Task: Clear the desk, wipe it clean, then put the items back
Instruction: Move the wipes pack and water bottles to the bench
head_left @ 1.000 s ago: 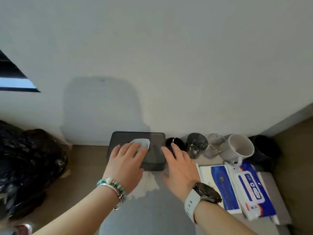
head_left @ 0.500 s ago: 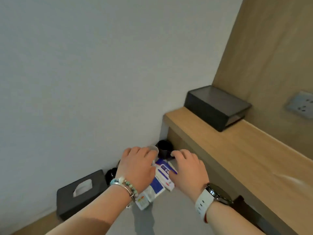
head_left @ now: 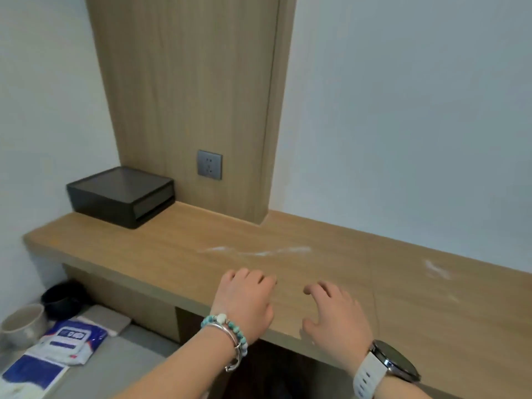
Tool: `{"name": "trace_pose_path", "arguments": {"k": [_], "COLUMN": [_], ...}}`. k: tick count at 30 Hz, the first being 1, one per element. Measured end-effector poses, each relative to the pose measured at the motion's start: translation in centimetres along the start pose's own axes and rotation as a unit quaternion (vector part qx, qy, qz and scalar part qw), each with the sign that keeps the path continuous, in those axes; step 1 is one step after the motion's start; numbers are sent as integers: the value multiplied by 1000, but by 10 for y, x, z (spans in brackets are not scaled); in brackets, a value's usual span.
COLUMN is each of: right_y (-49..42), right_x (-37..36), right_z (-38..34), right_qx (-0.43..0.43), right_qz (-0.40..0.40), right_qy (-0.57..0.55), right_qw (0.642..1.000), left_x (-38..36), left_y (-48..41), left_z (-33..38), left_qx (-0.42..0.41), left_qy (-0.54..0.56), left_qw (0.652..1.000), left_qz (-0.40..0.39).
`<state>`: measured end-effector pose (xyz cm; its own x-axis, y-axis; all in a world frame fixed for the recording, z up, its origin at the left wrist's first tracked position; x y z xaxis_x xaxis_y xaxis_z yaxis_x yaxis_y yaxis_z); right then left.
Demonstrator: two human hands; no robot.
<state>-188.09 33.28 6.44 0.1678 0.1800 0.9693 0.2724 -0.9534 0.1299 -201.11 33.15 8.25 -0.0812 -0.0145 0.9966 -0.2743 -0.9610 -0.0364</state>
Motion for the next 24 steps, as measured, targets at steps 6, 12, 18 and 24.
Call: {"name": "trace_pose_path", "arguments": {"k": [6,12,18,24], "right_y": [71,120,131,135], "right_x": [18,15,41,57], "right_z": [186,330,433,549], "right_qx": [-74,-156,-210,-285], "right_qz": [0,-13,13,23], "right_qy": [-17,-49,-52,-63], "right_qw": [997,987,976,956], "left_x": [-33,-63,-67,-89], "left_y": [-52,-93,-171,-250], "left_z": [191,322,418,527], "left_qx": [-64,-113,-177,-250], "left_qy": [25,30,47,49], "left_qw": [997,989,980,961], "left_qz": [-35,-89,-75,-107]}}
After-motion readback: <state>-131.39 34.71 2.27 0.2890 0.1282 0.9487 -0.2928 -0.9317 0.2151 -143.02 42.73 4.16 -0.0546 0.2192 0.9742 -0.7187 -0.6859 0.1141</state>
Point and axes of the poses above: each hand's wrist, its own y-axis away from the middle knuckle, its own x-axis out of the back of the hand, z = x × y, the point moved 8 cm from there along -y, towards the middle knuckle, and after that the axes turned 11 degrees about -z, right-handed, at the moved point
